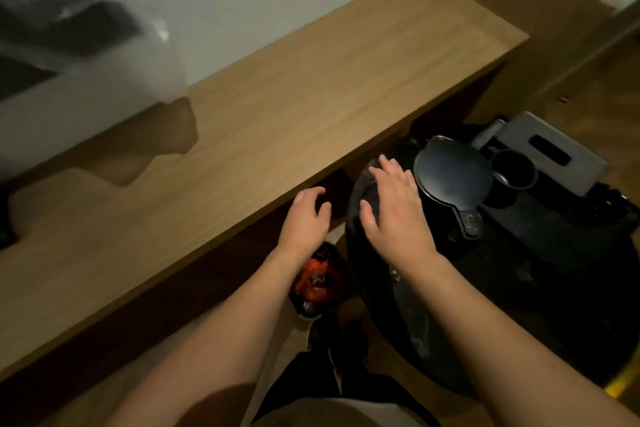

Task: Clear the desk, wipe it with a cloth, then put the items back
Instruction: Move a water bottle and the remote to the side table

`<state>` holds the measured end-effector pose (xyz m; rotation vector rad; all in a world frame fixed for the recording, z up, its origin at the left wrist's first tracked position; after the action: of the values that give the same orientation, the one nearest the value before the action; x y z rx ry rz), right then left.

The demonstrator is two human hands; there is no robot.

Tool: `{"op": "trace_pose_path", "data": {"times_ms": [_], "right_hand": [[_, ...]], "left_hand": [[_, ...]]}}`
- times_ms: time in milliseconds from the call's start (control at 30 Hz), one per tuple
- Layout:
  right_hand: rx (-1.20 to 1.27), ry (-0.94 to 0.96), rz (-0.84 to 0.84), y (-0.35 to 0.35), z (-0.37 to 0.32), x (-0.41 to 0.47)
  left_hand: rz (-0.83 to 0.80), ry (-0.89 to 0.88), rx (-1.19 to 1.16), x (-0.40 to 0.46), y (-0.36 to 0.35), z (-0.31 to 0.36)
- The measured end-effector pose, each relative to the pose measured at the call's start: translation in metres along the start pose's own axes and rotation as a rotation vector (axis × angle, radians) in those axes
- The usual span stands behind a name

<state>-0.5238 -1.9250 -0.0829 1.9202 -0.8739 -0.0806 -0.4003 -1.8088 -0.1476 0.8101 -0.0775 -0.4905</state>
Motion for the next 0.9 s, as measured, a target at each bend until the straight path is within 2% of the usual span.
{"op": "trace_pose_path", "data": {"times_ms": [200, 400, 600, 900], "right_hand": [[0.108, 0.191, -0.18, -0.061, -0.09, 0.007], [0.227, 0.433, -0.364, -0.117, -0.204, -0.025], [0.306, 0.674, -0.557, -0.155, -0.326, -0.097], [0.364, 0.957, -0.726, -0.172, -0.478, -0.238]], "left_hand": [[0.323, 0.073, 0.098, -0.017, 0.106, -0.058], [0.614, 0.282, 0.168, -0.082, 0.205, -0.143], [0.845, 0.46, 0.228, -0.187, 0.295, -0.218], [1.116, 0.684, 0.288, -0.355, 0.391, -0.305]]}}
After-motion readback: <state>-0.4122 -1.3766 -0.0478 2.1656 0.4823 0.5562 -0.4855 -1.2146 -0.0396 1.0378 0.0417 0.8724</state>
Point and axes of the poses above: each hand's wrist, its own x-axis towards the middle knuckle, its own y-axis out of the back of the hand, z = x × y, the point moved 4 cm from there along x, towards the middle knuckle, and after that the axes turned 13 degrees about z, right-handed, at the moved point
